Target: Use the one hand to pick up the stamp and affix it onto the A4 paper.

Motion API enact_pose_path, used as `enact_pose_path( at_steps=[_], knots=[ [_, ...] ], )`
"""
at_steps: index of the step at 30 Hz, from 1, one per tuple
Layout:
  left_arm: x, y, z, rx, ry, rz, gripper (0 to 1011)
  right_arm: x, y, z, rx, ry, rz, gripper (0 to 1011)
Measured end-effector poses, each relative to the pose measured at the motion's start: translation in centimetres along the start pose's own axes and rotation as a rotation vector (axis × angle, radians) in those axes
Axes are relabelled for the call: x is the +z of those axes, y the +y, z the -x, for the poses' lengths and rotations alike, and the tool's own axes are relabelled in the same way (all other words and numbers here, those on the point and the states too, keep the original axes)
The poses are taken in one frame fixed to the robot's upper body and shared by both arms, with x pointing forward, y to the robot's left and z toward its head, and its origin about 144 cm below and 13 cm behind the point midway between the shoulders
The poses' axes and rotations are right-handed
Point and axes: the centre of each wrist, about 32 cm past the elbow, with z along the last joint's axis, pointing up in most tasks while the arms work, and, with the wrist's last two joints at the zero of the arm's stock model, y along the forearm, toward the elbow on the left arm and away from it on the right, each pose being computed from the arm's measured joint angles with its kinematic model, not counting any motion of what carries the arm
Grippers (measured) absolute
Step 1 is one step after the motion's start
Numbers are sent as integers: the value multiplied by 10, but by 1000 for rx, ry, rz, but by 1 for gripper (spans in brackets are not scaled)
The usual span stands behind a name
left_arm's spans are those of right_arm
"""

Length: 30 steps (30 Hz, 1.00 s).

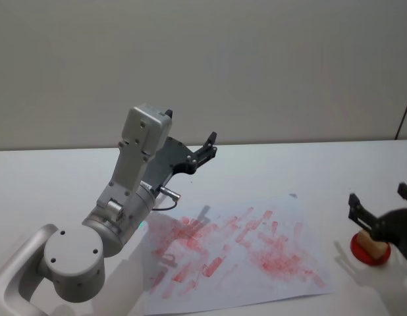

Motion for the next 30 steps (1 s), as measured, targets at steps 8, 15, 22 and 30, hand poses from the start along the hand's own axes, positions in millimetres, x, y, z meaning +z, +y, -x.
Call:
enact_pose_path(
  at_steps=[8, 15, 22, 30],
  knots=[
    [0, 0, 0, 0, 0, 0, 1001, -12, -19, 3, -18, 5, 117, 1001],
    [0, 0, 0, 0, 0, 0, 1001, -21, -27, 8, -26, 1, 197, 1001],
    [0, 0, 0, 0, 0, 0, 1001, -27, -32, 11, -35, -9, 241, 1001],
    [0, 0, 0, 0, 0, 0, 1001, -33, -33, 12, -52, -42, 265, 1001]
  ],
)
